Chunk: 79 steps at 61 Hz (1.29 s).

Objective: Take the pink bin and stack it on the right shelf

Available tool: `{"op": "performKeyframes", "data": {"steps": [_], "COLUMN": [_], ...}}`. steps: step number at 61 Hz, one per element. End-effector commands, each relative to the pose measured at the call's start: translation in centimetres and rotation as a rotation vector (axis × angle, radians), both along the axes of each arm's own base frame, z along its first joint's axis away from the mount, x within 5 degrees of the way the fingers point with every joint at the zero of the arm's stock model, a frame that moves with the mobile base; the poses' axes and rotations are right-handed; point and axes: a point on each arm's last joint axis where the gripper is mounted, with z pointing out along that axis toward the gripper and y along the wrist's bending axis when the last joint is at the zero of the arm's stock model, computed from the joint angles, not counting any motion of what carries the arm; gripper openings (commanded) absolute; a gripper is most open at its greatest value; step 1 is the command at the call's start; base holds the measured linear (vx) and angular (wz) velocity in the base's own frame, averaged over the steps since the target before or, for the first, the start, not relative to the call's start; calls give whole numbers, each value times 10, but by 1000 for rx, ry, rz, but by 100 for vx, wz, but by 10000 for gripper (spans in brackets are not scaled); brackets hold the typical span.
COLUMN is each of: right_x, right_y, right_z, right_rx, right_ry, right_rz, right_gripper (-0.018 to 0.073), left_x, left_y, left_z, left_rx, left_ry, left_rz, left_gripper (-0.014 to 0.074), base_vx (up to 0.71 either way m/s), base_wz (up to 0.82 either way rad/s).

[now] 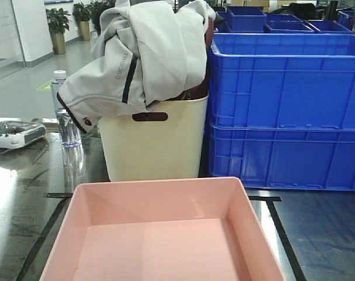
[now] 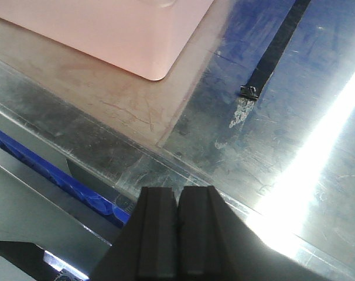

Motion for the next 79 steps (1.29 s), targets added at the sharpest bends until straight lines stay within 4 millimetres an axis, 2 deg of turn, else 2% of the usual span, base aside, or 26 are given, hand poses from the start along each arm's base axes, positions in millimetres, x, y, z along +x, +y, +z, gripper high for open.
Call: {"op": "performKeyframes", "data": {"steps": [1, 23, 28, 44, 58, 64, 79], "right_x": [4, 3, 2, 3, -3, -4, -4], "right_y": [2, 1, -4, -22, -29, -30, -30], "right_z": [13, 12, 9, -34, -68, -77, -77], "right_rx": [30, 32, 38, 173, 247, 279, 293], "right_ry": [-85, -89, -127, -526, -724, -770, -761], "right_rz": [9, 7, -44, -331, -458, -474, -477], "right_gripper": [-9, -9, -9, -9, -9, -9, -9], "left_x": [-1, -1, -1, -1, -1, -1, -1], "left_y": [0, 0, 0, 0, 0, 0, 0], "left_z": [4, 4, 4, 4, 4, 4, 4], "left_rx": [1, 1, 1, 1, 1, 1, 1], "left_ry": [-94, -94, -94, -94, -94, -94, -93], "left_rz": [-4, -4, -4, -4, -4, -4, -4], "left_gripper": [-6, -6, -6, -6, -6, -6, -6], "base_vx": [0, 0, 0, 0, 0, 0, 0], "base_wz": [0, 0, 0, 0, 0, 0, 0]}}
